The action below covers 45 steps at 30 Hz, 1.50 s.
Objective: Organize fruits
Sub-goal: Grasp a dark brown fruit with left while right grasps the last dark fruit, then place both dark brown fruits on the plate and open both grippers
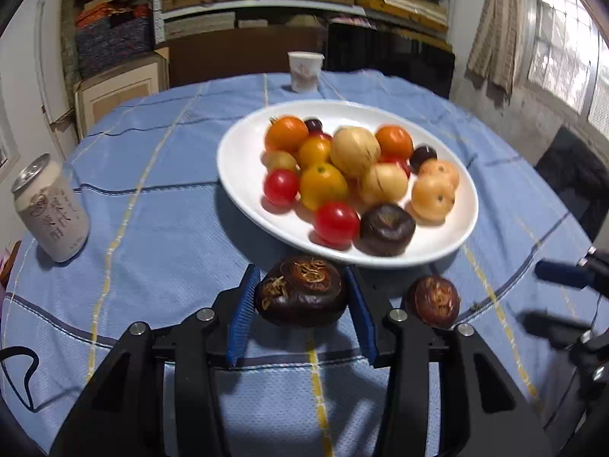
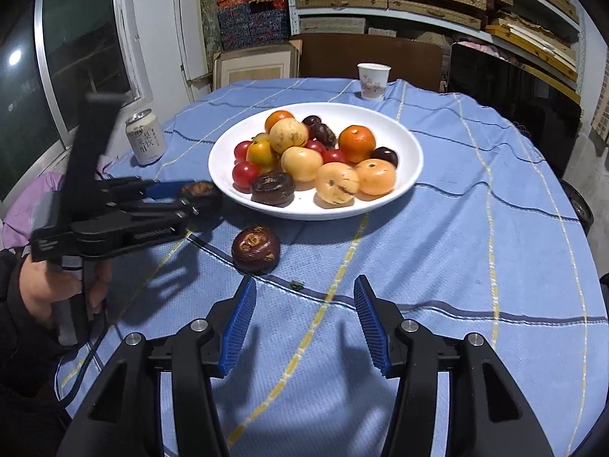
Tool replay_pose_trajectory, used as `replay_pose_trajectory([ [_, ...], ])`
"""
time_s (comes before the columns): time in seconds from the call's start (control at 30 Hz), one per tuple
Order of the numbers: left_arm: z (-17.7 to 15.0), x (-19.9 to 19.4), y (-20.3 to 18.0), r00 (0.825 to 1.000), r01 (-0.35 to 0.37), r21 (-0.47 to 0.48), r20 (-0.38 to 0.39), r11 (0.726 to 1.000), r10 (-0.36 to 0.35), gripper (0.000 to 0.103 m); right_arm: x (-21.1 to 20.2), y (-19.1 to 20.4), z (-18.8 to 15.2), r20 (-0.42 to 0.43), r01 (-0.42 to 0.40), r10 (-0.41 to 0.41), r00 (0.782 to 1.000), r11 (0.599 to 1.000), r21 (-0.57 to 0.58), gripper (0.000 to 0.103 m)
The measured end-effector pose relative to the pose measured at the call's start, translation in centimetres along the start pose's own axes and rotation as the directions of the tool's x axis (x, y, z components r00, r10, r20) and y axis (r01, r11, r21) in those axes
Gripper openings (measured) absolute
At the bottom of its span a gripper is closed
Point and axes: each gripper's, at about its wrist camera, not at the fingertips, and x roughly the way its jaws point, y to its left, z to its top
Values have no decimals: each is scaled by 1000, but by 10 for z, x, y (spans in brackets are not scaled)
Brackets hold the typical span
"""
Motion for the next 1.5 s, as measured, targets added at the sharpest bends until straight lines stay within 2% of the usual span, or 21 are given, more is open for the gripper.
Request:
replay_pose_trajectory([
  [0.13,4,-9,8,999,6,-35,41,999,-5,45,25,19,9,-51,18,-21,998,998,-60,54],
  [0.27,4,-10,10,999,16,-40,41,999,-14,45,47,39,19,-87,15,-25,996,994,-109,54],
  [0.4,4,-10,13,999,25,-45,38,999,-23,45,69,41,24,-119,29,-42,992,994,-110,53],
  [0.43,4,-10,12,999,26,-45,36,999,-25,45,71,39,24,-114,21,-32,993,995,-93,53],
  [0.53,4,-7,13,999,29,-44,28,999,-27,45,70,37,24,-97,3,-10,995,998,-69,42],
  [0.83,3,-10,10,998,51,-40,39,998,-49,45,38,35,9,-35,-15,12,999,995,-98,41],
  [1.07,5,-13,7,994,103,-60,28,993,-102,45,15,-3,10,4,20,-19,1000,999,-33,41],
  [1.13,7,-18,5,995,98,-53,36,994,-96,45,8,-16,11,21,31,-31,999,999,-9,41],
  [1.3,23,-22,-6,997,67,-21,27,997,-67,45,-1,-38,23,62,30,-33,998,999,39,41],
  [1.5,59,-24,-26,998,29,38,55,999,-31,45,-10,-43,63,137,16,-21,990,999,39,41],
])
